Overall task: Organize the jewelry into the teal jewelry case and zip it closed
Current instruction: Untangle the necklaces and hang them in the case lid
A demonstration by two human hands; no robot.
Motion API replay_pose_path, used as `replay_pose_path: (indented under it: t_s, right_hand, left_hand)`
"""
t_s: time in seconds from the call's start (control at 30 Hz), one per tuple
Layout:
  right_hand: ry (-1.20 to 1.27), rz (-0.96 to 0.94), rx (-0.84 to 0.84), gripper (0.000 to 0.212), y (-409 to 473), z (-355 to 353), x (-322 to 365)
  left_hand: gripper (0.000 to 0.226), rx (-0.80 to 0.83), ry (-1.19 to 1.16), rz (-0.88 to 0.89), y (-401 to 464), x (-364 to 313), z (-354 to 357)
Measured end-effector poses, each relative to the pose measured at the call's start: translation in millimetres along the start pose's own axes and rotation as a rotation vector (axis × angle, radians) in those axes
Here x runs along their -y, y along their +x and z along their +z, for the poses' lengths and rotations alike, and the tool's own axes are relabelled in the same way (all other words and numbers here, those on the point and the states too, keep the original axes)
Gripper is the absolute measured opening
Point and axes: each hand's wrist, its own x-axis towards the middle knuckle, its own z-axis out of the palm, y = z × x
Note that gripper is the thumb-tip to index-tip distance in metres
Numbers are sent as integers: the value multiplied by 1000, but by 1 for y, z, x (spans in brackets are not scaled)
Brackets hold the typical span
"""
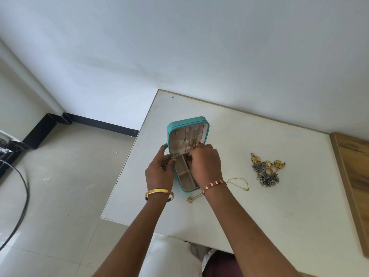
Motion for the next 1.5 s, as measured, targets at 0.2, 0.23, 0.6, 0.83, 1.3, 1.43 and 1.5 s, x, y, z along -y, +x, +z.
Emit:
replay_pose_path:
  t_s: [0.2,0.23,0.6,0.83,1.3,1.43,1.5]
  right_hand:
    - [91,60,-32,17,-3,4,0]
    - [116,72,-34,16,-4,3,-1]
    - [347,200,-87,9,-8,2,-2]
    - [347,190,-107,11,-9,1,-5]
    - [165,38,-15,27,-19,-7,-5]
    - [241,179,-225,24,-28,-8,-17]
    - [295,278,-246,27,-31,-9,-24]
  left_hand:
    - [49,-7,-7,-6,-2,1,1]
    - [48,-7,-7,-6,-2,1,1]
    - [48,-22,-7,10,-2,1,2]
    - [48,-17,-24,9,-1,3,2]
    - [48,-17,-5,21,-1,5,2]
    - [49,32,-3,-5,2,4,-1]
    - [54,77,-6,-16,3,3,-4]
